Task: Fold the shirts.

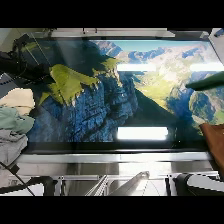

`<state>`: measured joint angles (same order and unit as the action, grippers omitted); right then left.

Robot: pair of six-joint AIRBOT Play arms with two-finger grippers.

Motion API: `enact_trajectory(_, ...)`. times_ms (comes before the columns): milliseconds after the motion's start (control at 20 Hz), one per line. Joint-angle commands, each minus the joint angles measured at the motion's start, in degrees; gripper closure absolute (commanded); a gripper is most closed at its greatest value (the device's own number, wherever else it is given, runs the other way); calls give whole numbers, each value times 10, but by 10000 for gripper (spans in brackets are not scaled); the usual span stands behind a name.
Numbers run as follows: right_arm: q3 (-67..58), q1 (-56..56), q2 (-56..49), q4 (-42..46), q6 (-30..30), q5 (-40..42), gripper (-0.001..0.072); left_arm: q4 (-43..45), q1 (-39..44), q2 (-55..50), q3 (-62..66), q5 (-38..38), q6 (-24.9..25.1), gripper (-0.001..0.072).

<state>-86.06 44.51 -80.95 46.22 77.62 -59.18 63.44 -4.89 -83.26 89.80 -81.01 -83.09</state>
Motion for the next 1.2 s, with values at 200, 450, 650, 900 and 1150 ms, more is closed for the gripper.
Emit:
enact_trajectory(200,2,10,48,188,86,-104,687,-1,0,10,0,5,10,693)
enact_trajectory(450,25,12,11,320,170,-246,685,-1,0,20,0,9,12,693)
enact_trajectory(650,78,12,10,394,223,-285,685,-2,0,20,0,6,12,693)
enact_trajectory(900,83,12,9,438,225,-274,-4,-2,0,21,0,-3,12,693)
enact_trajectory(1150,-1,11,14,439,224,-338,4,-2,1,21,0,-3,12,693)
